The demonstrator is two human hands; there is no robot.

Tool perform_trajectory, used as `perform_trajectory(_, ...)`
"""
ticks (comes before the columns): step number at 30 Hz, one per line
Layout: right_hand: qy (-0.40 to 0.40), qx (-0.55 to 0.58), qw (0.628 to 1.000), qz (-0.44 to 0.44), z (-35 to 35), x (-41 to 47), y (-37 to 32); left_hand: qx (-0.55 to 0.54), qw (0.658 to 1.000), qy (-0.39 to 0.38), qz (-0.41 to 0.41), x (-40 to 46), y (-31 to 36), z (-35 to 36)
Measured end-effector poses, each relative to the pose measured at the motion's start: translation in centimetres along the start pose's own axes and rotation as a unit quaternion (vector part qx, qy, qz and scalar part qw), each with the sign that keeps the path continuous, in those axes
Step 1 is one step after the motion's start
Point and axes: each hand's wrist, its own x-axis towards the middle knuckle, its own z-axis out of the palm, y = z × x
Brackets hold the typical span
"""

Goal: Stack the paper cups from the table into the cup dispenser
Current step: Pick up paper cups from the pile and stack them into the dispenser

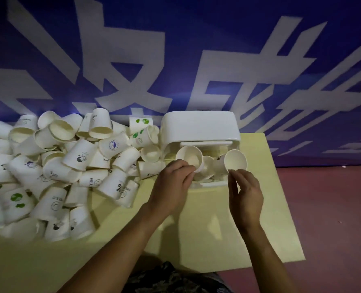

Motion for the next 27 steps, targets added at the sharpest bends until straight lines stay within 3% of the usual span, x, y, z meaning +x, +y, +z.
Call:
perform_trajectory(8, -0.09, -0.048, 0.991, -0.088, -0.1, 4.3, 6.1, 0.104, 0.991, -0.08, -0.019, 2.4, 1.7, 7.7)
perform_trajectory(12, -0.168, -0.099, 0.972, -0.132, 1.8, 5.6, 8.5, 0.14, 0.969, -0.163, -0.123, 3.0, 1.3, 10.1)
perform_trajectory(19, -0.208, -0.114, 0.958, -0.16, 3.3, 6.6, 9.5, 0.198, 0.959, -0.159, -0.125, 4.3, 1.0, 12.6)
perform_trajectory(27, -0.213, -0.122, 0.957, -0.157, 3.6, 6.0, 9.3, 0.194, 0.958, -0.164, -0.136, 3.7, 0.8, 12.4)
